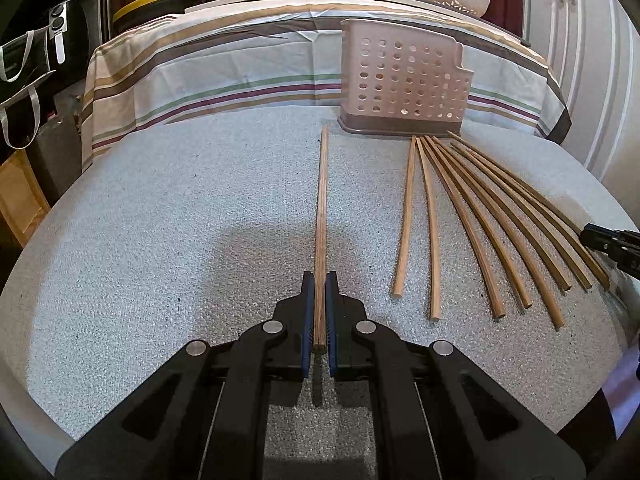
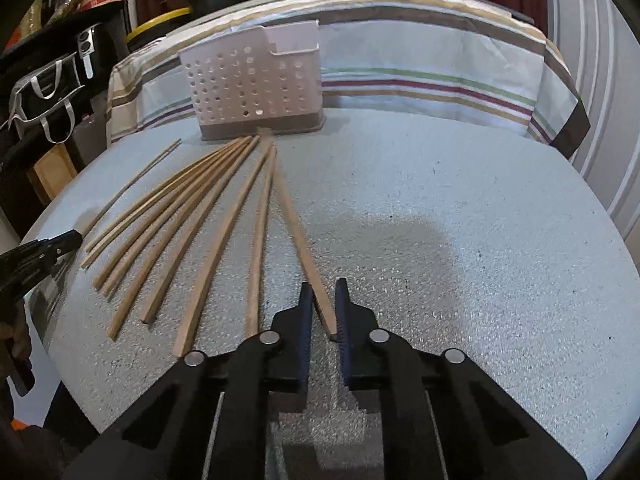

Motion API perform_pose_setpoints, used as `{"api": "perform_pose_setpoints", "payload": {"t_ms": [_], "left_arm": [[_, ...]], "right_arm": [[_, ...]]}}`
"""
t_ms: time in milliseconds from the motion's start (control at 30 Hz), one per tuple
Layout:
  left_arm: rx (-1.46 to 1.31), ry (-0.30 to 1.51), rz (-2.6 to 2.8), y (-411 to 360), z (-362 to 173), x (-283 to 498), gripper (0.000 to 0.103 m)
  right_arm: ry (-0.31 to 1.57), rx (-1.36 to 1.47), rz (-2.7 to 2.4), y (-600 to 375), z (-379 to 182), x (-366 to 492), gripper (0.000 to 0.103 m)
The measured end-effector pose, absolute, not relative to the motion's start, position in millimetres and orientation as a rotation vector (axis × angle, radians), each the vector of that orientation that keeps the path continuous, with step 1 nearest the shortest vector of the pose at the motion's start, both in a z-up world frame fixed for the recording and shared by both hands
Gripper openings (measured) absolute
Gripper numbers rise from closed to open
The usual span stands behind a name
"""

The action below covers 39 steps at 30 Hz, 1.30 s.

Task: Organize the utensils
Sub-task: 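Lift both held chopsticks and carry them over the pink caddy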

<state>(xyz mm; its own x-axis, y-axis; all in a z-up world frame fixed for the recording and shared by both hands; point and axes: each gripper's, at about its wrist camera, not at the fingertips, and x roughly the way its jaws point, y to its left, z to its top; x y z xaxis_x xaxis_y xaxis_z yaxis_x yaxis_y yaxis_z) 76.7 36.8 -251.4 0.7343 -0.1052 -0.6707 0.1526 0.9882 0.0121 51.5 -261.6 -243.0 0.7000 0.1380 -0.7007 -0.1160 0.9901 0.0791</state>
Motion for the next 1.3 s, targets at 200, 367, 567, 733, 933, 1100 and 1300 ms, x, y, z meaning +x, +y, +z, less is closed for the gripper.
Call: {"api": "perform_pose_setpoints", "payload": {"t_ms": [200, 367, 567, 733, 933, 1100, 1300], "left_arm": [[0.067, 0.71, -0.139, 35.1, -247.9, 72.9, 0.006], [0.063, 0.679, -0.134, 35.1, -240.0, 69.5, 0.006], [0.056, 0.62, -0.118, 37.0, -224.7, 63.1, 0.006], [0.043, 0.584, -0.107, 39.1, -211.3, 61.6, 0.006], [0.037, 0.528, -0.102, 38.8, -190.2, 57.6, 0.006], [0.036, 0.476, -0.103, 36.7, -169.6, 54.4, 0.006], [0.024, 0.437, -0.101, 37.4, -150.4, 59.5, 0.006]], "right_arm": [[0.716, 0.017, 0.135, -259.3, -234.2, 41.2, 0.009], [0.64, 0.006, 0.127, -256.9, -218.4, 33.3, 0.008], [0.56, -0.011, 0.115, -253.3, -199.7, 27.9, 0.007], [0.52, -0.011, 0.115, -250.0, -186.7, 25.6, 0.007], [0.473, -0.012, 0.122, -245.9, -169.7, 24.6, 0.007], [0.435, -0.013, 0.128, -243.1, -151.8, 26.0, 0.007], [0.397, -0.009, 0.141, -239.2, -131.7, 35.3, 0.007]]}}
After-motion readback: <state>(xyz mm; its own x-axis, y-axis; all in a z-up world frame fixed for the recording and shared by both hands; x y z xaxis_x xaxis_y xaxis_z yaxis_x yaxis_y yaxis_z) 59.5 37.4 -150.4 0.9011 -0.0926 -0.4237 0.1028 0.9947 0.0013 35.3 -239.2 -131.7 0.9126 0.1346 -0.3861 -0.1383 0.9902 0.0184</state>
